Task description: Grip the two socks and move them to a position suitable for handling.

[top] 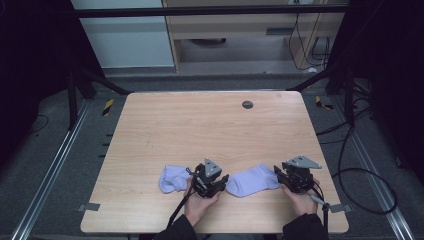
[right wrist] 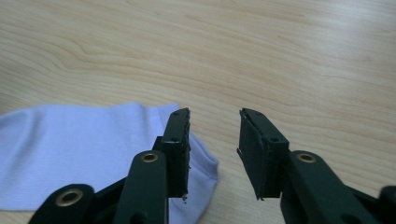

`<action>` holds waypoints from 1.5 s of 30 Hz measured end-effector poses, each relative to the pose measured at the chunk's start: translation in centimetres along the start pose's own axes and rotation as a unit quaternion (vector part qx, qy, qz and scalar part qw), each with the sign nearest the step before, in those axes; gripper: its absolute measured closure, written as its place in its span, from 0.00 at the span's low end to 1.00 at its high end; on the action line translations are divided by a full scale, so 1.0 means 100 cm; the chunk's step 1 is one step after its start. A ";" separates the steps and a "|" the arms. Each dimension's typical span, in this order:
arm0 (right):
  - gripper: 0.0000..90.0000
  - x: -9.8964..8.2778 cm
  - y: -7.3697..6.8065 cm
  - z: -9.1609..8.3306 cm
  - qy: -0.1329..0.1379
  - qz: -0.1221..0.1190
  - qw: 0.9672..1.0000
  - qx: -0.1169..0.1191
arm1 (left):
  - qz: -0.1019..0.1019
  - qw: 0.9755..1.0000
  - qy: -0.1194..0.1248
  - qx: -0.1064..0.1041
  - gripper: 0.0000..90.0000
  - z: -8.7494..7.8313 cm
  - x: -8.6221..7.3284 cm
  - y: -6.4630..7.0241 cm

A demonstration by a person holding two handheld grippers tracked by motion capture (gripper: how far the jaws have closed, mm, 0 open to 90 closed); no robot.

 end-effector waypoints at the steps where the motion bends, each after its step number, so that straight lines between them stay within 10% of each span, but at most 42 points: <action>1: 0.69 0.001 -0.001 -0.001 0.003 0.002 1.000 0.004 | -0.004 1.000 0.003 -0.001 0.66 -0.004 0.002 -0.003; 20: 0.47 0.037 -0.037 -0.007 0.040 -0.014 0.996 0.075 | -0.038 0.997 0.051 0.041 0.41 -0.090 0.016 -0.087; 45: 0.44 0.084 -0.117 0.019 0.047 -0.065 0.986 0.149 | -0.101 0.989 0.037 0.103 0.46 -0.134 -0.037 -0.161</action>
Point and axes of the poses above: each handheld gripper's, and its own axes: z roughly forward along the jaws, x roughly out of its top, y roughly to its right, the point moved 3 cm from there along z, roughly forward along the jaws, and after that the axes turned 8 degrees about -z, right-handed, at the moved point
